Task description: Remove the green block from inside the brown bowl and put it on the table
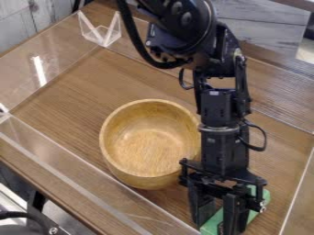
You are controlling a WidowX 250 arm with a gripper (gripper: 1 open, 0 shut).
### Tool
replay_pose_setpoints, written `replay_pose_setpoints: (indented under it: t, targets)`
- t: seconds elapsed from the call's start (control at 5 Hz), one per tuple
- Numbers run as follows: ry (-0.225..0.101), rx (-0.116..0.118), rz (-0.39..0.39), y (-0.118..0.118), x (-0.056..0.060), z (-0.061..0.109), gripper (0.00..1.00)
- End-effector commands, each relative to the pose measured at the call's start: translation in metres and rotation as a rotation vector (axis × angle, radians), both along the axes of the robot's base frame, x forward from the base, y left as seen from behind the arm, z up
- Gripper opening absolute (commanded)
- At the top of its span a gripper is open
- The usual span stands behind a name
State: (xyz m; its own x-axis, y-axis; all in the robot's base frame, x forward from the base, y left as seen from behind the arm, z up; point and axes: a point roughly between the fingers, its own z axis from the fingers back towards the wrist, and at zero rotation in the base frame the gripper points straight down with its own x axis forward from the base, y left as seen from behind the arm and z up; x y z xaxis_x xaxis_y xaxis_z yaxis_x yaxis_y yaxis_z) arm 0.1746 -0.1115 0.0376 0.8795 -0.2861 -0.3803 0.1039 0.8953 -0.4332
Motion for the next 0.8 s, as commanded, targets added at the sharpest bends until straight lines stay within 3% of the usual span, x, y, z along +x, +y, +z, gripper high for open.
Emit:
replay_pose_setpoints:
  t: [0.0, 0.6]
  targets:
    - [-0.011, -0.003, -0.004, 0.0024, 0.0062, 0.0043, 0.00]
    - [0.047, 0.000, -0.016, 0.0062, 0.0057, 0.0039, 0.00]
